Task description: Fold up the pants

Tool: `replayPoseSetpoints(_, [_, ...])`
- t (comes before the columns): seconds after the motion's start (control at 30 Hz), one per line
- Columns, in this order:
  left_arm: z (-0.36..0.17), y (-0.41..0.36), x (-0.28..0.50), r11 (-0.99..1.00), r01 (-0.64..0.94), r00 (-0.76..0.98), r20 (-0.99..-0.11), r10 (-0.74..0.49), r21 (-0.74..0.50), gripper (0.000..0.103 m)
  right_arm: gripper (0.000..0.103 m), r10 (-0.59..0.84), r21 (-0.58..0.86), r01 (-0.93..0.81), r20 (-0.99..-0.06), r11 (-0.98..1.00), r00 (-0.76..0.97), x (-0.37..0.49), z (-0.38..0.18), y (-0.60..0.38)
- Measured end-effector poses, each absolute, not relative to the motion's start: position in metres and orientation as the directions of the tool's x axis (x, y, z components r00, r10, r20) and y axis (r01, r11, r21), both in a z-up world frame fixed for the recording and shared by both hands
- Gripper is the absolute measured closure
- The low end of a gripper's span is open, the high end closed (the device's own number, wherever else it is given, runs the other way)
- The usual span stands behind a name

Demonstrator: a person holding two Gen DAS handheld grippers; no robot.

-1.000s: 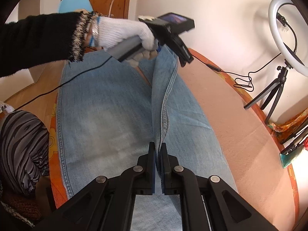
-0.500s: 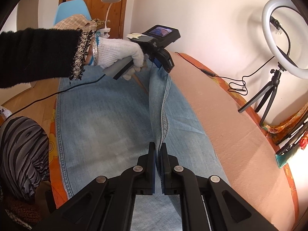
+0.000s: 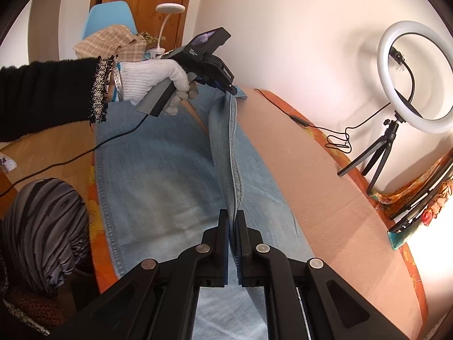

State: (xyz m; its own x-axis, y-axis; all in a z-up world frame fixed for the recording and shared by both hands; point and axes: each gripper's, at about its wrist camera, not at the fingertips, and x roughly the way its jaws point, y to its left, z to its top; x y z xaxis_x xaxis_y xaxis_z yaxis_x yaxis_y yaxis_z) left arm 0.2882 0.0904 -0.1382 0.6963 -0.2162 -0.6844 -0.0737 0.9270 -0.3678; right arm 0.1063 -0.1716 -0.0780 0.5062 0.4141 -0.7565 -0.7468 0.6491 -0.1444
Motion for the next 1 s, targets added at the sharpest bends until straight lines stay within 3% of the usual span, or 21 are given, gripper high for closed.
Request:
replayPoseSetpoints(0.23, [-0.136, 0.116, 0.201, 0.92, -0.052, 0.724, -0.649, -0.233, -0.388, 0.095, 0.102, 0.427, -0.115, -0.761, -0.77, 0.639, 0.475, 0.067, -0.073, -0.178])
replayPoseSetpoints(0.47, [-0.175, 0.124, 0.149, 0.941, -0.074, 0.636, -0.743, -0.21, -0.329, 0.093, 0.102, 0.431, -0.034, -0.751, -0.802, 0.659, 0.415, 0.04, -0.095, -0.181])
replayPoseSetpoints(0.6, [-0.171, 0.125, 0.143, 0.958, -0.083, 0.628, -0.76, -0.165, -0.276, 0.085, 0.102, 0.425, -0.016, -0.739, -0.81, 0.674, 0.405, 0.034, -0.105, -0.18])
replayPoseSetpoints(0.67, [-0.158, 0.12, 0.147, 0.972, -0.076, 0.64, -0.758, -0.123, -0.221, 0.077, 0.102, 0.425, -0.007, -0.729, -0.809, 0.684, 0.406, 0.034, -0.107, -0.182])
replayPoseSetpoints(0.73, [-0.143, 0.115, 0.155, 0.982, -0.064, 0.663, -0.743, -0.093, -0.18, 0.054, 0.102, 0.424, 0.0, -0.721, -0.809, 0.693, 0.407, 0.035, -0.109, -0.183])
replayPoseSetpoints(0.8, [-0.137, 0.107, 0.169, 0.988, -0.033, 0.657, -0.749, -0.09, -0.148, 0.042, 0.102, 0.421, 0.001, -0.716, -0.809, 0.698, 0.41, 0.036, -0.11, -0.182])
replayPoseSetpoints(1.0, [-0.146, 0.069, 0.234, 0.999, 0.039, 0.599, -0.801, -0.015, 0.011, 0.042, 0.102, 0.417, 0.0, -0.703, -0.805, 0.711, 0.422, 0.036, -0.11, -0.182])
